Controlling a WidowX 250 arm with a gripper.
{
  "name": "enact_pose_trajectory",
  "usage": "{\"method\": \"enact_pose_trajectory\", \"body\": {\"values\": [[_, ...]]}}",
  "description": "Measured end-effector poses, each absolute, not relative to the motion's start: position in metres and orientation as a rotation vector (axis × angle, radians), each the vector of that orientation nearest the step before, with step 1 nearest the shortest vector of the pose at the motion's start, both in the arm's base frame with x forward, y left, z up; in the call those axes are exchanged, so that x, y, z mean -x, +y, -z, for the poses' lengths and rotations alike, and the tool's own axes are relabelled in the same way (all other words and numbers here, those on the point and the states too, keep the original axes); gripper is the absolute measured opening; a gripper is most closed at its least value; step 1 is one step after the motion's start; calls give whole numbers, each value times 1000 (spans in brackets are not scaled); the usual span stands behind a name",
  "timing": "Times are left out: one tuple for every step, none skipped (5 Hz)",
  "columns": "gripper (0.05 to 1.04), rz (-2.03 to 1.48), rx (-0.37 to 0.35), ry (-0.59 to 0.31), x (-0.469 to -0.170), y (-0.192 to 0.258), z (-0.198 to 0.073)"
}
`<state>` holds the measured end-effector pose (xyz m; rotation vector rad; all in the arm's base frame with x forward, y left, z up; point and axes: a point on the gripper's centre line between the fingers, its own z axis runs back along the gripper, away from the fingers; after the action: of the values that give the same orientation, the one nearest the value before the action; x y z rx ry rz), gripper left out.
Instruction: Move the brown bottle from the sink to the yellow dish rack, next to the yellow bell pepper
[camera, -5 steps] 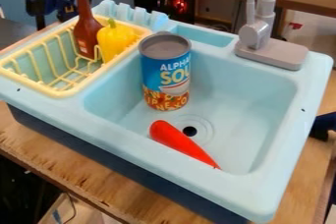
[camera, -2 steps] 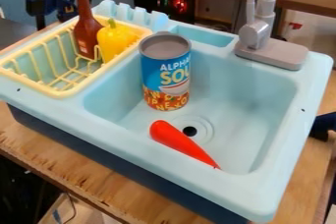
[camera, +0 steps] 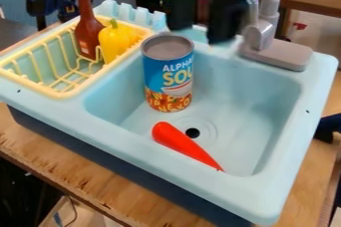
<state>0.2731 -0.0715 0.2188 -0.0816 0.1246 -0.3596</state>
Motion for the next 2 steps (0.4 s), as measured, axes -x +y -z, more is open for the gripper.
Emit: {"method": "enact_pose_trajectory", "body": {"values": [[1001, 370, 80, 130, -272, -77, -218], [1001, 369, 80, 130, -272, -77, -218]]}}
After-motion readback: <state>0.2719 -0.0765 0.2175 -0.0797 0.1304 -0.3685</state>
